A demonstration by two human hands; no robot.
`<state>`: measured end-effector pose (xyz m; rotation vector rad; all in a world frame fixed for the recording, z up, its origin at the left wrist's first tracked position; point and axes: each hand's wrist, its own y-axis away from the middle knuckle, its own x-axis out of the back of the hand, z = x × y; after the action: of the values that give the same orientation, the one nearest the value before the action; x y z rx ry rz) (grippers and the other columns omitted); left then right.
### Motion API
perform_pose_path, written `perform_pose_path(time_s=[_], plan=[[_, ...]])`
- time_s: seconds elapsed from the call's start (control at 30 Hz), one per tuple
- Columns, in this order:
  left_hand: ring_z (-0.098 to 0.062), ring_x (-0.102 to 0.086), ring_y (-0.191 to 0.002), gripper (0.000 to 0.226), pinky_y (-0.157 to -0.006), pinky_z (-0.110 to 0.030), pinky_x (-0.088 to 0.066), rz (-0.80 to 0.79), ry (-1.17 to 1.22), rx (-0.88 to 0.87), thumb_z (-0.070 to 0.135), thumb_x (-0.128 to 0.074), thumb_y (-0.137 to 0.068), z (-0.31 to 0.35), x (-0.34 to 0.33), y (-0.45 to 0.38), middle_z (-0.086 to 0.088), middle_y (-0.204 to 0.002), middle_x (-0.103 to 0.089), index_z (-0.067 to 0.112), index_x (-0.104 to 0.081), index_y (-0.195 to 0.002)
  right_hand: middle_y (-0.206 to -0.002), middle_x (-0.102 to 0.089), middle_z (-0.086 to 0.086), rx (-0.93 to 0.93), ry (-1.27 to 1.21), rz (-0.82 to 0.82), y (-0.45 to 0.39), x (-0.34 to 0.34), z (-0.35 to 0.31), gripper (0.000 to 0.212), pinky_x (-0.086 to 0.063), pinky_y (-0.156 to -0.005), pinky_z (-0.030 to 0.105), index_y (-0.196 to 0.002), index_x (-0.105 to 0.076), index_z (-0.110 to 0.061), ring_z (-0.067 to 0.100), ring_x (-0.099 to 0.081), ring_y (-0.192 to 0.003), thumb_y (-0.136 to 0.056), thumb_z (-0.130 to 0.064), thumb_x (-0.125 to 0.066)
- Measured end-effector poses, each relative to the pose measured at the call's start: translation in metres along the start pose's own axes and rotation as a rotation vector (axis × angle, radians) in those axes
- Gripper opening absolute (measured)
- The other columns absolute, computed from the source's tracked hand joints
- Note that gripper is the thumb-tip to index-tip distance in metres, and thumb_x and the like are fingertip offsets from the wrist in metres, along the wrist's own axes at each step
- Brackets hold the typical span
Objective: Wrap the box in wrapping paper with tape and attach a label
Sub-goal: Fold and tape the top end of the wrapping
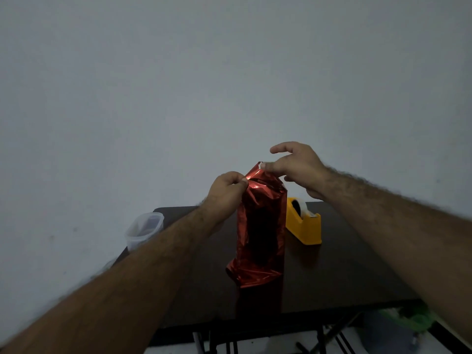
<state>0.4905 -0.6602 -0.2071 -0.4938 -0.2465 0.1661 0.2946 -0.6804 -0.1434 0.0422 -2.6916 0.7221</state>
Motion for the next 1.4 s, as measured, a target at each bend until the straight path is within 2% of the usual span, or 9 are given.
perform_pose_path(time_s=[0.2,0.37,0.53,0.67,0.77,0.93,1.1,1.23,1.4], plan=[[-0.008,-0.059,-0.072,0.025,-0.068,-0.025,-0.049,-0.001,-0.02,-0.016,0.014,-0.055,-0.103,0.003,0.0,0.005,0.001,-0.078,-0.065,0.007,-0.07,-0.085,-0.088,-0.079,0.013,0.08,-0.047,0.063,-0.001,0.001,-0.002,0.026,-0.064,-0.085,0.041,-0.11,-0.075,-0.012,0.016,-0.076,-0.078,-0.086,-0.007,-0.084],[-0.015,-0.061,-0.076,0.024,-0.074,-0.035,-0.051,0.001,-0.021,-0.012,0.019,-0.056,-0.103,0.001,0.0,0.004,-0.005,-0.081,-0.067,0.005,-0.07,-0.09,-0.091,-0.08,0.004,0.112,0.02,0.017,0.004,-0.002,-0.001,0.028,-0.062,-0.077,0.031,-0.105,-0.077,-0.021,0.013,-0.077,-0.085,-0.082,-0.031,-0.09],[-0.013,-0.062,-0.076,0.024,-0.075,-0.033,-0.052,0.003,-0.027,-0.044,0.017,-0.055,-0.103,0.002,0.0,0.007,-0.002,-0.081,-0.068,0.006,-0.071,-0.089,-0.083,-0.08,0.01,0.093,-0.015,0.011,0.005,-0.009,-0.001,0.034,-0.064,-0.088,0.054,-0.106,-0.077,-0.014,0.035,-0.079,-0.087,-0.077,-0.003,-0.09],[-0.012,-0.061,-0.075,0.023,-0.072,-0.033,-0.052,0.012,-0.045,-0.06,0.02,-0.056,-0.104,0.0,0.001,0.007,-0.001,-0.082,-0.067,0.008,-0.07,-0.09,-0.089,-0.081,0.01,0.098,-0.199,0.038,0.007,-0.015,-0.003,0.034,-0.062,-0.079,0.032,-0.113,-0.074,-0.005,0.021,-0.08,-0.086,-0.082,0.006,-0.084],[-0.026,-0.069,-0.083,0.021,-0.084,-0.049,-0.059,0.03,-0.041,-0.076,0.029,-0.058,-0.097,-0.002,-0.001,0.009,-0.01,-0.091,-0.073,0.016,-0.071,-0.087,-0.099,-0.081,0.007,0.11,-0.345,0.18,0.006,-0.02,0.005,0.026,-0.062,-0.088,0.029,-0.115,-0.073,-0.008,0.017,-0.078,-0.098,-0.09,-0.002,-0.079],[-0.027,-0.072,-0.094,0.016,-0.091,-0.051,-0.06,0.055,-0.051,-0.091,0.03,-0.059,-0.1,-0.007,-0.004,0.013,0.001,-0.1,-0.073,0.024,-0.073,-0.094,-0.122,-0.067,-0.014,0.087,-0.15,0.31,0.015,-0.017,0.031,0.016,-0.049,-0.11,0.032,-0.113,-0.068,-0.025,0.006,-0.06,-0.119,-0.107,-0.036,-0.058],[-0.012,-0.073,-0.091,0.031,-0.09,-0.049,-0.061,0.099,-0.116,-0.13,0.048,-0.061,-0.096,-0.011,-0.001,0.02,0.014,-0.112,-0.069,0.036,-0.065,-0.124,-0.142,-0.054,-0.014,0.051,-0.143,0.083,0.036,-0.01,0.066,0.066,-0.053,-0.106,0.043,-0.139,-0.055,-0.029,0.012,-0.055,-0.13,-0.086,-0.063,-0.07],[-0.008,-0.069,-0.091,0.054,-0.088,-0.046,-0.061,0.101,-0.197,-0.189,0.058,-0.067,-0.087,-0.016,0.002,0.035,0.02,-0.126,-0.06,0.041,-0.054,-0.136,-0.154,-0.045,-0.005,-0.012,-0.073,-0.048,0.052,-0.016,0.095,0.099,-0.061,-0.096,0.042,-0.148,-0.038,-0.033,0.018,-0.063,-0.122,-0.066,-0.038,-0.092],[-0.01,-0.07,-0.089,0.081,-0.084,-0.046,-0.064,0.077,-0.228,-0.085,0.021,-0.086,-0.084,-0.026,0.003,0.041,0.011,-0.128,-0.061,0.032,-0.039,-0.15,-0.129,-0.057,-0.008,-0.024,-0.011,-0.109,0.062,-0.034,0.108,0.095,-0.059,-0.077,0.019,-0.15,-0.036,-0.026,0.017,-0.063,-0.121,-0.075,-0.003,-0.091]])
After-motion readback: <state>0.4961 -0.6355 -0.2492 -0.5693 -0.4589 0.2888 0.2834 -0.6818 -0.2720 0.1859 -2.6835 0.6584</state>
